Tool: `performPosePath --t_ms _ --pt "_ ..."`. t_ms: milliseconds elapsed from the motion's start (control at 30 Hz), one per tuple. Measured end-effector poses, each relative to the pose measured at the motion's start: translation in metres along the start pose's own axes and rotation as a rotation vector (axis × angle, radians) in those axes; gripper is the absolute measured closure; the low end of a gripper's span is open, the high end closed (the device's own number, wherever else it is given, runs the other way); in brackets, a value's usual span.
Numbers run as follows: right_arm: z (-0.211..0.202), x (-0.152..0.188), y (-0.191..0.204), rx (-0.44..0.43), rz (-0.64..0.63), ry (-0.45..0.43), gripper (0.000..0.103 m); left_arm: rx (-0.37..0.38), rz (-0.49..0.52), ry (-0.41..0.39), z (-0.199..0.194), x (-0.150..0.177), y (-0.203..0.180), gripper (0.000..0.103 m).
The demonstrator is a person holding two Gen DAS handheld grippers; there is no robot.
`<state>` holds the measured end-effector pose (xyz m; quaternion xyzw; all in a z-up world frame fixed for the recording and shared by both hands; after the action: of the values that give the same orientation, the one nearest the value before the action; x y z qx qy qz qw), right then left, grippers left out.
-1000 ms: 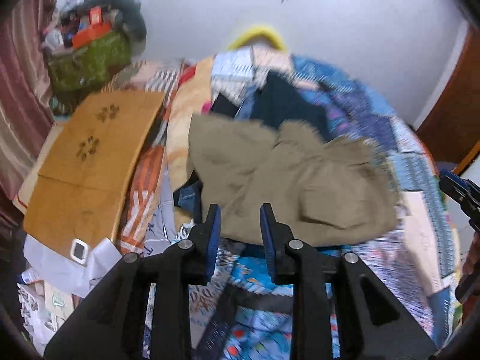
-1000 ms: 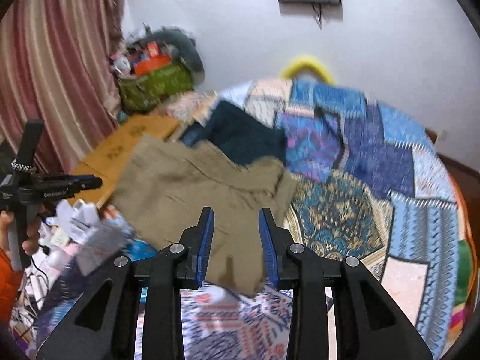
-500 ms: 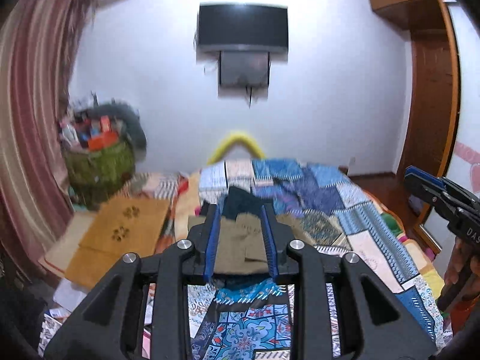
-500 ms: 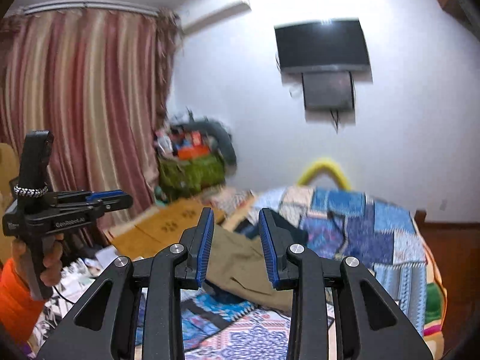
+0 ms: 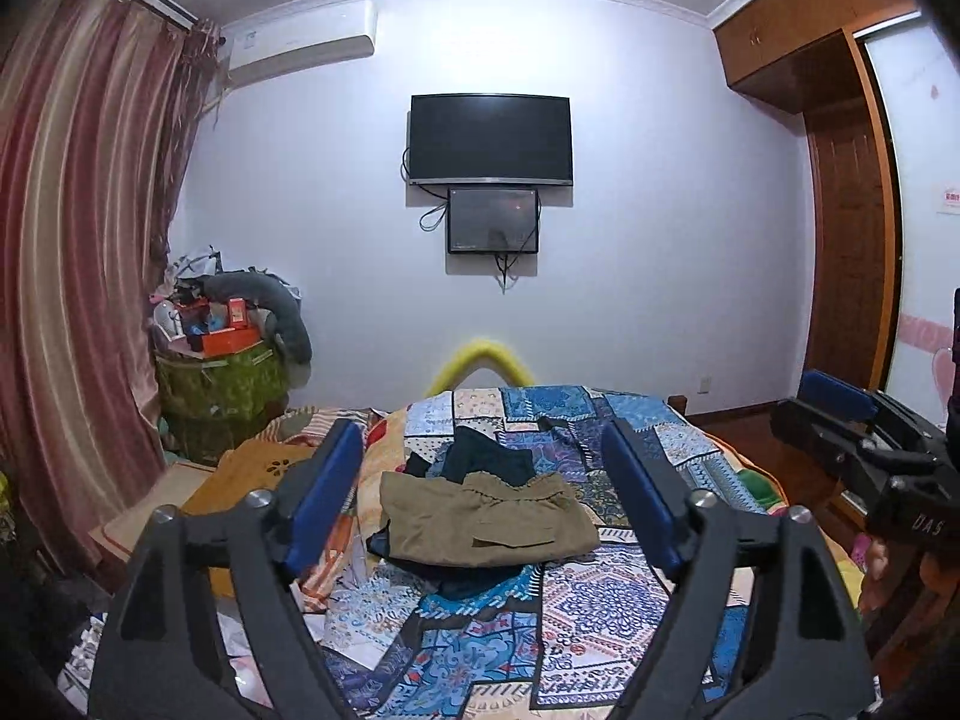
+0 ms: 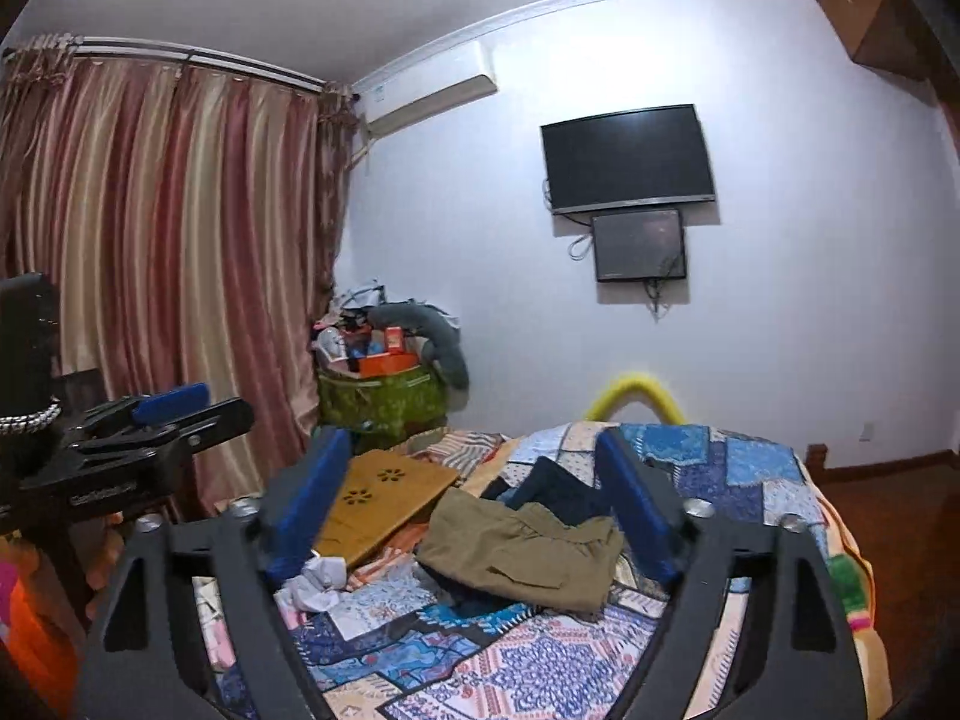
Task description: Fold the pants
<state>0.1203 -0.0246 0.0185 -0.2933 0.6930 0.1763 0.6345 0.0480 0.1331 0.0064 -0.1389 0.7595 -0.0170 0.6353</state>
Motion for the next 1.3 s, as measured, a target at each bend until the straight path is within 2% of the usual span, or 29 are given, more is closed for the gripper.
performPosePath --t_ms 67,133,667,1300 --pt "-0.002 0.000 0.000 0.012 -0.005 0.007 0.006 0.001 -0.008 0.006 0.001 0.002 0.001 0.011" --pt "-0.005 0.003 0.000 0.030 0.000 0.008 0.000 -0.003 -0.017 0.004 0.001 0.003 0.003 0.008" --pt "-0.017 0.011 -0.004 0.050 0.027 0.032 0.000 0.009 -0.016 0.016 0.005 0.012 -0.004 0.001" --pt "-0.025 0.012 -0.008 0.076 0.028 0.043 0.000 0.011 -0.010 0.035 0.017 0.020 -0.002 0.000"
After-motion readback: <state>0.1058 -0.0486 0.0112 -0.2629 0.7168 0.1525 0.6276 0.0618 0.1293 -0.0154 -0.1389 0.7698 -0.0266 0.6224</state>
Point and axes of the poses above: each gripper's, at about its wrist camera, not at the fingertips, and z roughly the way its jaws point, y to its left, x to its underside, the point moved 4 cm from there along z, roughly the way its jaws point, and after that the axes turned 12 degrees about -z, right-handed, at the moved point
